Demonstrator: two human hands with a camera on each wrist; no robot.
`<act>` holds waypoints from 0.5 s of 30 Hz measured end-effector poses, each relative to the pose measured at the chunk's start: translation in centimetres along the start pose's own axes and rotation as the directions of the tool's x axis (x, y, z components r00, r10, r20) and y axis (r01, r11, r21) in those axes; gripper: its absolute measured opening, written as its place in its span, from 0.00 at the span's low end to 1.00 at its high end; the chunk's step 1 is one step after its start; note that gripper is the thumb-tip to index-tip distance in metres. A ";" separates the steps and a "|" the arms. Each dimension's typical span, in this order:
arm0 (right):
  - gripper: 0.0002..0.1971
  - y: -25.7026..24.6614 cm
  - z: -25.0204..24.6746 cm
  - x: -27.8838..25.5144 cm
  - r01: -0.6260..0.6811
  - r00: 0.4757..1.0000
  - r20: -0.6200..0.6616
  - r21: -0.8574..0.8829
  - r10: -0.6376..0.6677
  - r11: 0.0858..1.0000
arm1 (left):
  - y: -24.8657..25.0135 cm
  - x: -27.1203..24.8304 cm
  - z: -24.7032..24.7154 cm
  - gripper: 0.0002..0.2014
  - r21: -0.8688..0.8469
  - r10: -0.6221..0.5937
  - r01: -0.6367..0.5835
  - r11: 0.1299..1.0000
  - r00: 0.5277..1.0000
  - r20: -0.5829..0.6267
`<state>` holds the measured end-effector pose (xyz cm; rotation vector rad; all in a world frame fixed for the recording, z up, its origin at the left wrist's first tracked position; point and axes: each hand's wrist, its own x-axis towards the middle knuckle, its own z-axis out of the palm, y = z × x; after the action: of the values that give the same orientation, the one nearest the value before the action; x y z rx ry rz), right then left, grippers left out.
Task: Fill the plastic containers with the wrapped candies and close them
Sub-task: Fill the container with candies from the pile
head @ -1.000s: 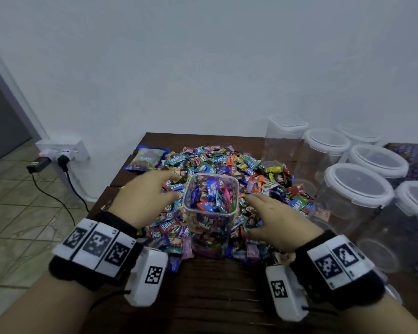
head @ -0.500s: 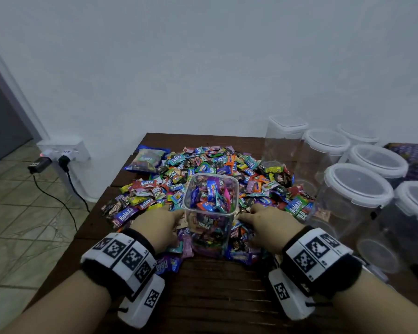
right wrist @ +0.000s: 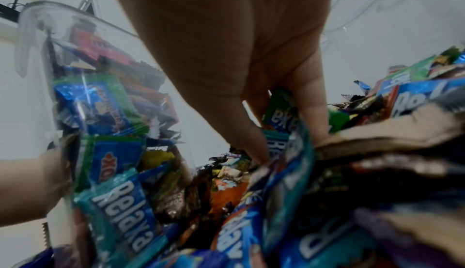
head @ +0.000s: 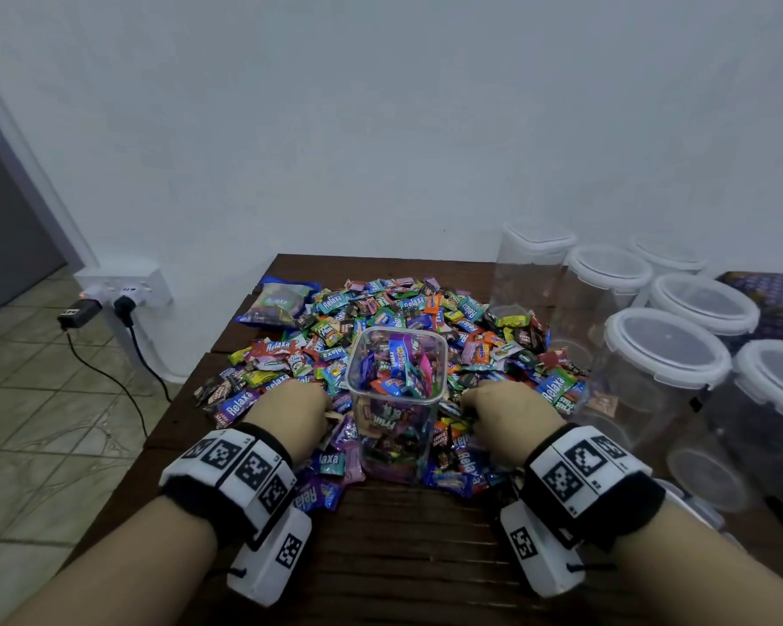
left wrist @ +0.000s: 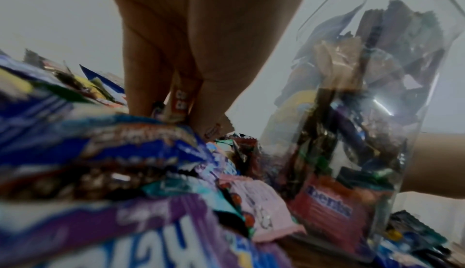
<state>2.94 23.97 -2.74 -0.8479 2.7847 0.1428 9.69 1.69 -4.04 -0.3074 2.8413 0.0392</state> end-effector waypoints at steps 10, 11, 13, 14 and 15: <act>0.11 0.8 -0.7 -0.4 -0.016 0.996 -0.089 0.064 0.022 0.998 | 0.3 -1.2 -1.7 0.14 -0.051 -0.009 0.002 0.999 0.992 -0.124; 0.10 0.9 -0.8 -0.5 -0.011 0.994 -0.106 0.078 0.019 0.997 | 0.3 -1.4 -1.9 0.13 -0.078 -0.009 -0.003 0.997 0.990 -0.144; 0.11 1.0 -1.1 -0.7 -0.003 0.989 -0.149 0.103 0.018 0.995 | 0.3 -1.6 -2.3 0.12 -0.137 -0.012 -0.014 0.991 0.983 -0.184; 0.12 1.0 -1.4 -0.8 0.001 0.984 -0.176 0.116 0.020 0.993 | 0.3 -1.7 -2.5 0.12 -0.168 -0.014 -0.020 0.986 0.980 -0.201; 0.12 1.1 -1.6 -0.9 0.005 0.978 -0.209 0.128 0.022 0.992 | 0.3 -1.8 -2.6 0.12 -0.197 -0.014 -0.030 0.980 0.976 -0.219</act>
<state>2.75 25.07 -0.91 -0.8645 2.9537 -0.1311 10.62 2.21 -1.00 -0.3628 3.0639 0.3121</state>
